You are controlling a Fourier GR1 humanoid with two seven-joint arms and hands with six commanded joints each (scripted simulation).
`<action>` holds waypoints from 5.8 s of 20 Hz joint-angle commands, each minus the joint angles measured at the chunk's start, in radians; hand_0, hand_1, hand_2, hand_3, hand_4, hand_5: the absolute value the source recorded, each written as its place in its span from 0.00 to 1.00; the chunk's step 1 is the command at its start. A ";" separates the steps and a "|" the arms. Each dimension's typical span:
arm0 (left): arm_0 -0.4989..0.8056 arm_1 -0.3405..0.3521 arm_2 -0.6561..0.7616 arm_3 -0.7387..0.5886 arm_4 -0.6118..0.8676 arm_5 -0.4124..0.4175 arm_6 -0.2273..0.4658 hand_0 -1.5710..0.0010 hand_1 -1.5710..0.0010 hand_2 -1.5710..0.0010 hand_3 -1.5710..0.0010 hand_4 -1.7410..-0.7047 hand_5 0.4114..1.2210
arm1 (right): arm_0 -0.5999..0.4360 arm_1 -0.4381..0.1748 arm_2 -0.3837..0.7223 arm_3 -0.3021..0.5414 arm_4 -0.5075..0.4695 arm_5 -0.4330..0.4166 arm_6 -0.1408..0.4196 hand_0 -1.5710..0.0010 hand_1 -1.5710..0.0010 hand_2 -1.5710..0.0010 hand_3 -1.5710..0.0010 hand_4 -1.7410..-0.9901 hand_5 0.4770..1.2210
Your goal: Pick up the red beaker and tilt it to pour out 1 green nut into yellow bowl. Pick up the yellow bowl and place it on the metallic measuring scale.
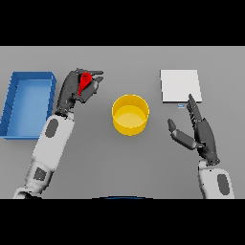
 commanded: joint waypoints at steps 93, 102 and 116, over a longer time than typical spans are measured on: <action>-0.496 0.657 -0.519 0.639 0.402 0.047 0.544 0.00 0.00 0.00 0.04 0.00 1.00 | -0.024 -0.012 0.005 0.038 -0.011 0.028 -0.032 1.00 1.00 1.00 1.00 0.58 0.30; -0.267 0.776 -0.591 0.268 0.514 0.244 0.660 0.00 0.00 0.00 0.16 0.00 0.91 | -0.017 -0.011 0.015 0.034 0.004 0.023 -0.035 1.00 1.00 1.00 1.00 0.54 0.33; -0.155 0.883 -0.633 0.001 0.677 0.081 0.648 0.74 0.78 0.81 0.88 0.90 0.32 | -0.021 -0.016 0.016 0.032 0.011 0.019 -0.024 1.00 1.00 1.00 1.00 0.57 0.33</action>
